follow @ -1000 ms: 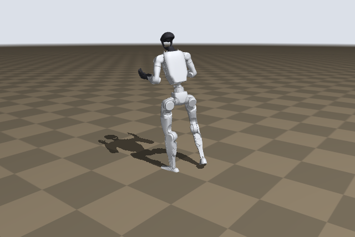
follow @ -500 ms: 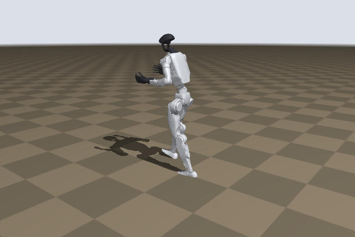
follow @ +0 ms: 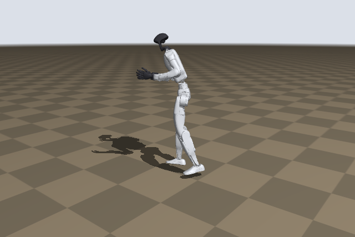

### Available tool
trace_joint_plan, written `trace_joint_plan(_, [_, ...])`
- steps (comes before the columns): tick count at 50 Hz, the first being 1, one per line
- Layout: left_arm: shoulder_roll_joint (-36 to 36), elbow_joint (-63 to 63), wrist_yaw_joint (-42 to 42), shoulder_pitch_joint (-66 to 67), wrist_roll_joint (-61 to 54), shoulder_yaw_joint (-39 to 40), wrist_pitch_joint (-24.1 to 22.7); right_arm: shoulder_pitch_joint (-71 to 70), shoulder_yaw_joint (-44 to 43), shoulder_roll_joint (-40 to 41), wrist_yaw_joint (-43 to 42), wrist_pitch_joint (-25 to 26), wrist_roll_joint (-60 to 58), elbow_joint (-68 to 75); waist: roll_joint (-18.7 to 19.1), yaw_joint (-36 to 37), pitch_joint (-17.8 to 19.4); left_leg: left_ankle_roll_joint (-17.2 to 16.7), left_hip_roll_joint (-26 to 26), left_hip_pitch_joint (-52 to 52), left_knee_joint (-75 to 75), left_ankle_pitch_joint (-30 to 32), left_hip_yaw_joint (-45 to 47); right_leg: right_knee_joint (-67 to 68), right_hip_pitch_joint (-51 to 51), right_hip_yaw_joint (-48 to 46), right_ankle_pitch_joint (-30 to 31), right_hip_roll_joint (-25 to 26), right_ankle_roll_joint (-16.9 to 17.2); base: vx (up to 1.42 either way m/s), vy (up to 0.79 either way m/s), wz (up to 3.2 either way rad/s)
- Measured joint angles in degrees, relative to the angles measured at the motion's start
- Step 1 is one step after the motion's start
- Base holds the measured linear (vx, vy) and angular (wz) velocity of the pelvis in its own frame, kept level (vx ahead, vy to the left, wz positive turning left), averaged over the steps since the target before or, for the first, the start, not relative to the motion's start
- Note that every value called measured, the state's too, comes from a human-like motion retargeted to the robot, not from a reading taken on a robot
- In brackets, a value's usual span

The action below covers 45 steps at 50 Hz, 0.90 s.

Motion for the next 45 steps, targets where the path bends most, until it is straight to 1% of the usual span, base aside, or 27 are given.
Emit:
trace_joint_plan(5, [-0.1,-0.7,0.7,0.7,0.3,0.7,0.2,-0.1,-0.1,-0.9,0.3,0.4,-1.0,0.1,-0.7,1.5,-0.2,1.7,-3.5,-2.7,-11.8,5.0,1.6,1.4,0.2,-3.0,-1.7,-2.2,0.0,0.21,-0.03,0.63])
trace_joint_plan(7, [-0.4,-0.6,2.4,1.3,0.1,0.8,1.5,-0.1,0.2,-1.0,0.2,0.8,-1.0,-0.1,-0.8,2.1,-0.1,2.0,-3.9,-3.2,-16.6,6.9,1.9,2.3,0.5,-4.2,-2.7,-2.8,0.0,0.22,0.03,0.47])
trace_joint_plan(8, [-0.8,-1.3,2.0,1.4,-1.1,0.9,0.0,-0.1,0.3,-1.0,0.2,0.3,-0.8,-0.2,-0.8,2.6,0.1,1.7,-3.9,-3.3,-19.0,7.9,1.9,2.7,0.8,-4.7,-3.1,-2.8,0.0,0.22,0.04,0.38])
trace_joint_plan(9, [-0.8,-1.2,2.3,1.8,-1.0,1.1,0.7,-0.1,0.5,-1.0,0.3,0.4,-0.8,-0.3,-0.8,2.9,0.3,1.4,-4.0,-3.3,-21.3,8.7,1.6,3.2,1.2,-5.2,-3.6,-3.0,0.0,0.23,0.06,0.34])
trace_joint_plan(10, [-0.7,-0.7,2.9,2.3,-0.3,1.3,2.5,-0.1,0.8,-1.1,0.5,0.8,-0.8,-0.4,-0.8,3.2,0.5,1.1,-4.0,-3.2,-23.5,9.5,1.2,3.8,1.7,-5.6,-4.2,-3.2,0.0,0.24,0.07,0.31])
trace_joint_plan(11, [-1.1,-1.3,1.8,2.5,-0.7,1.6,0.5,0.0,1.0,-1.0,0.7,0.0,-0.7,-0.6,-0.8,3.6,0.9,0.4,-3.9,-3.1,-25.4,10.2,0.6,4.4,2.3,-6.0,-4.7,-3.2,0.0,0.24,0.08,0.30])
trace_joint_plan(12, [-1.4,-1.6,1.3,2.7,-1.1,1.8,-0.6,0.0,1.3,-1.0,0.9,-0.5,-0.6,-0.7,-0.8,3.9,1.3,-0.3,-3.8,-3.1,-26.8,10.5,-0.1,5.1,3.0,-6.4,-5.3,-3.4,0.0,0.25,0.09,0.33])
trace_joint_plan(15, [-1.8,-1.3,2.3,4.0,-1.8,1.7,2.1,0.4,2.6,-1.2,1.4,0.3,-1.0,-1.1,-1.6,4.4,2.1,-1.4,-3.8,-3.9,-27.2,9.8,-1.4,7.8,5.0,-7.6,-7.4,-5.2,0.0,0.27,0.11,0.43])
trace_joint_plan(17, [-2.3,-2.1,0.6,3.7,-1.8,2.4,-1.4,0.3,3.4,-1.2,1.7,-0.8,-0.9,-1.4,-2.0,4.8,2.5,-2.4,-2.9,-4.9,-27.2,9.9,-0.2,9.9,5.5,-8.6,-8.6,-5.5,-0.7,0.24,0.05,0.47])
trace_joint_plan(18, [-2.6,-2.2,0.8,3.6,-2.9,2.4,-1.9,0.2,3.9,-1.2,1.8,-0.8,-0.9,-1.4,-2.2,5.0,2.5,-2.6,-2.4,-5.4,-27.2,10.0,0.9,11.1,5.5,-9.1,-9.3,-5.7,-1.2,0.24,0.04,0.48])
trace_joint_plan(20, [-2.4,-1.7,0.7,3.5,-2.4,2.7,-1.0,0.0,4.9,-1.5,2.2,-0.3,-1.1,-1.3,-2.5,5.3,2.2,-3.1,-1.3,-6.3,-27.2,10.3,4.1,13.5,5.5,-10.2,-10.4,-5.9,-2.1,0.24,0.05,0.51])
trace_joint_plan(23, [-2.6,-2.2,0.2,3.8,-2.4,3.2,-1.6,0.2,6.5,-1.4,2.8,-0.5,-0.9,-1.6,-2.9,5.7,1.1,-4.2,0.1,-6.9,-27.2,10.1,11.1,16.2,6.1,-12.0,-11.9,-6.1,-2.9,0.27,0.09,0.53])
trace_joint_plan(28, [-3.3,-3.1,-0.3,6.7,-2.2,4.1,-2.3,1.4,9.7,-0.7,4.7,-0.7,-0.2,-2.3,-3.7,6.1,-2.0,-5.3,2.1,-5.3,-26.4,8.4,23.2,19.8,8.1,-14.1,-14.1,-6.2,-4.6,0.32,0.16,0.34])
trace_joint_plan(30, [-3.3,-2.8,-0.8,7.4,-1.0,5.2,-2.3,0.7,11.2,-0.2,5.9,-0.7,0.0,-2.0,-4.5,6.6,-3.3,-5.5,2.6,-4.3,-26.4,8.9,26.1,20.8,8.5,-13.8,-14.4,-6.2,-5.1,0.35,0.21,-0.03])
trace_joint_plan(32, [-3.5,-2.5,-0.3,7.4,-0.8,6.0,-2.2,-0.4,12.5,0.4,6.6,-0.4,0.1,-1.5,-5.3,7.3,-4.2,-5.7,3.1,-3.3,-26.8,10.3,26.9,20.7,9.2,-13.1,-13.7,-5.8,-5.9,0.33,0.24,-0.24])
trace_joint_plan(35, [-3.4,-1.3,2.0,6.3,-1.7,6.7,0.9,-2.9,14.1,1.3,7.1,1.3,0.3,-0.7,-6.4,8.3,-4.9,-5.6,3.9,-1.9,-27.2,12.4,26.0,21.0,9.6,-11.5,-11.1,-5.2,-7.9,0.33,0.28,-0.29])
trace_joint_plan(37, [-3.1,-1.5,1.9,6.2,-0.3,7.9,-2.1,-3.4,14.8,2.3,7.4,0.3,1.0,-0.5,-7.0,8.5,-5.5,-5.2,4.2,-0.4,-27.2,12.7,25.2,24.4,9.3,-11.1,-8.6,-5.8,-9.8,0.34,0.32,-0.12])
trace_joint_plan(40, [-2.6,-1.2,2.8,6.3,0.4,8.6,-2.4,-4.0,15.6,3.7,7.9,0.1,1.7,-0.2,-8.0,8.2,-6.4,-3.7,4.1,1.6,-27.2,11.8,23.6,32.1,7.3,-11.0,-4.6,-7.6,-12.3,0.33,0.33,0.11])
trace_joint_plan(41, [-2.3,-0.9,3.1,6.5,0.5,8.5,-1.3,-4.5,15.5,3.2,9.1,1.3,-2.2,0.3,-8.4,8.0,-6.8,-2.9,3.7,2.2,-27.2,11.2,23.0,35.1,6.1,-10.7,-3.5,-8.4,-12.7,0.32,0.32,0.30])
trace_joint_plan(42, [-2.0,-0.9,3.2,6.7,0.5,8.7,-0.8,-4.7,15.6,3.3,9.7,1.7,-3.3,0.5,-8.8,7.7,-7.1,-2.2,3.4,2.8,-27.2,10.6,22.4,38.0,5.0,-10.4,-2.5,-9.0,-13.1,0.32,0.30,0.41])
trace_joint_plan(43, [-1.6,-1.2,3.4,6.6,0.3,9.1,-1.6,-4.3,15.9,4.5,8.7,0.5,1.1,-0.1,-9.2,7.4,-7.2,-1.9,3.1,3.4,-27.1,10.0,21.8,40.6,3.9,-9.8,-1.9,-9.3,-13.3,0.32,0.28,0.54])
trace_joint_plan(45, [-1.6,-1.3,3.7,7.0,1.2,9.2,-2.3,-3.5,16.0,5.5,8.4,-0.4,3.4,-0.4,-10.3,6.4,-7.8,-0.8,2.9,3.7,-24.5,7.6,20.3,45.2,1.9,-8.3,-1.9,-9.7,-12.9,0.33,0.25,0.79])
